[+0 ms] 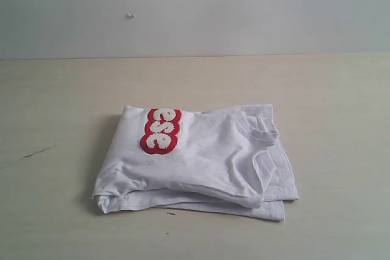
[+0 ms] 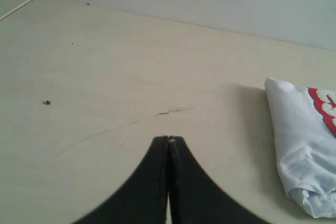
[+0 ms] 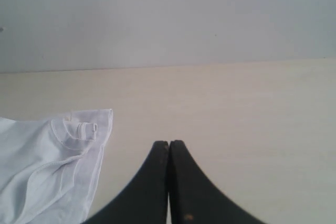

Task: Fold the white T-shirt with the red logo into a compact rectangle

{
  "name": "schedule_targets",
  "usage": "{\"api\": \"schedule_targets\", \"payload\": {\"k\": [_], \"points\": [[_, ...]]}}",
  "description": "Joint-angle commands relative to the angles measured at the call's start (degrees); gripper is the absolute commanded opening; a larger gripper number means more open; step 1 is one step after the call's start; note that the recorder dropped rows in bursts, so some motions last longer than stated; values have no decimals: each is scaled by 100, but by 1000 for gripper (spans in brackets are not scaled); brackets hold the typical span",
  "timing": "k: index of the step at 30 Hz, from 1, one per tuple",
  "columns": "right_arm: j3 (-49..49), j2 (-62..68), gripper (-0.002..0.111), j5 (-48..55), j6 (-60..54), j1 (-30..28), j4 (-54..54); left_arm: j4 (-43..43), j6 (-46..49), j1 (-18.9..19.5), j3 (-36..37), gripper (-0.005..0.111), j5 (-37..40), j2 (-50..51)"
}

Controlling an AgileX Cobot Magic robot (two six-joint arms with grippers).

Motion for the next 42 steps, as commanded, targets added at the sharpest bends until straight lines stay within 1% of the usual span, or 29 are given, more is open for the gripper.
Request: {"api": "schedule_targets", "payload": {"k": [1,8,42], "points": [[23,-35,0,214,44,-36,-151,-55,20,-33,18,0,-35,-32],[23,-35,0,300,-104,-36,-151,-55,20,-33,18,0,-35,-32],[23,-35,0,344,-104,-36,-130,-55,20,-33,18,0,-35,-32]]}}
